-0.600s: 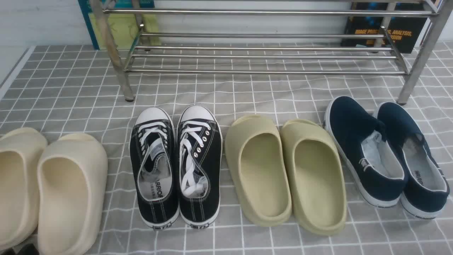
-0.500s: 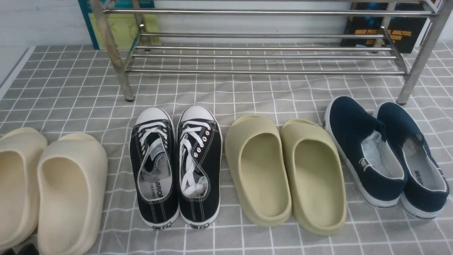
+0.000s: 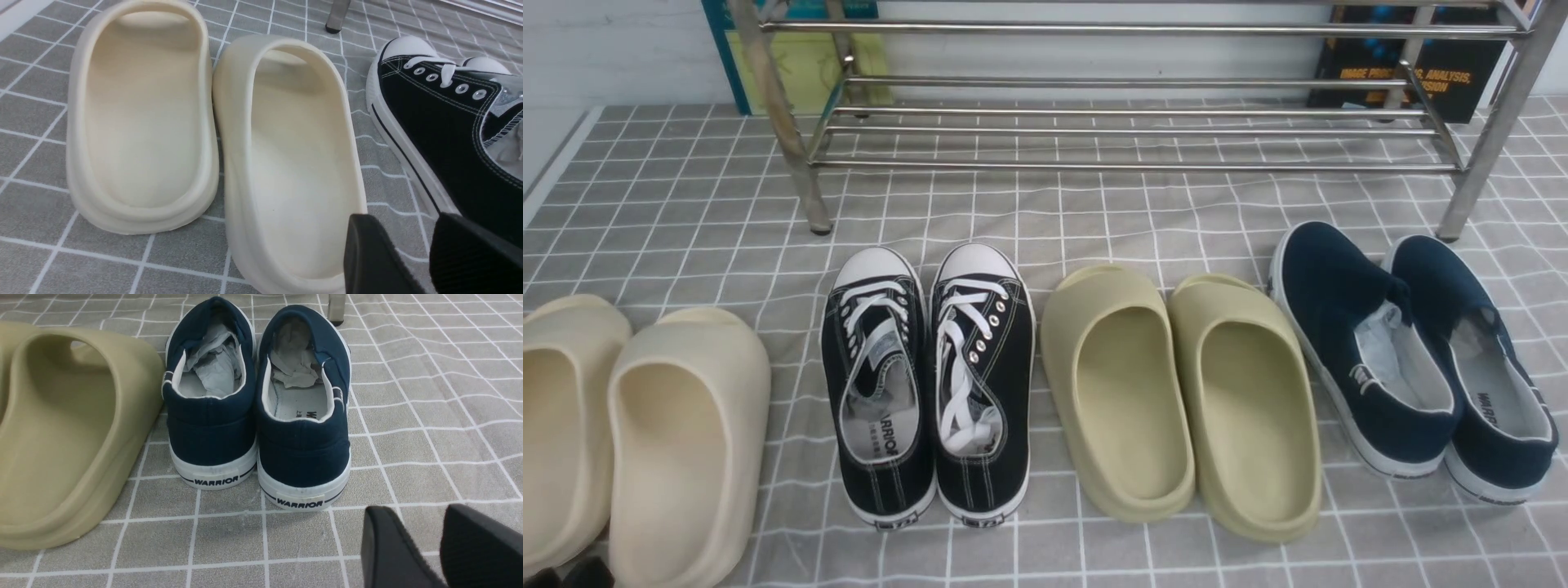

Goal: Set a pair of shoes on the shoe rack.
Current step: Use the left arm to grab the shoe closest to it

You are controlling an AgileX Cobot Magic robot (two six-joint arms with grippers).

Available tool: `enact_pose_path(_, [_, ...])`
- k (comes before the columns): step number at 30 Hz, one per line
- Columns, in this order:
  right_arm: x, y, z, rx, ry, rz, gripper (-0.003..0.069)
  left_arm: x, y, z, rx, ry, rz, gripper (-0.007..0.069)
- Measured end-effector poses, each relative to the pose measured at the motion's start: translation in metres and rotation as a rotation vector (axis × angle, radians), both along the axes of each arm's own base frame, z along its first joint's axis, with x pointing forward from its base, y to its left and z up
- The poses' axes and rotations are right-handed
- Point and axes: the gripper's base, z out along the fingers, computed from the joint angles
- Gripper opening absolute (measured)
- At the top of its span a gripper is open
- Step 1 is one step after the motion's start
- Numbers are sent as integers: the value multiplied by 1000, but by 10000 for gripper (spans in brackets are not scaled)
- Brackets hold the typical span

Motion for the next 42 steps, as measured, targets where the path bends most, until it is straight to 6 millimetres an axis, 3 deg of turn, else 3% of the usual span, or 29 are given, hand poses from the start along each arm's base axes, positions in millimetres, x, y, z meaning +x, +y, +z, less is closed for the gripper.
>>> enact_pose_path(22, [0,0,0,0,0,0,239,0,-1,0,-34,-3,-1,239])
enact_pose_path(26, [0,0,0,0,0,0,239,0,-3,1,-112,-14,-6,239])
enact_pose_path(29, [0,0,0,0,0,0,239,1,-8,3,-273,-33,-13,239])
enact_pose_path(37, [0,0,0,0,0,0,239,1,-20,16,-1014,-74,-17,239])
enact_pose_path(42, [0,0,0,0,0,0,239,2,-18,22,-1174,-128,8,239])
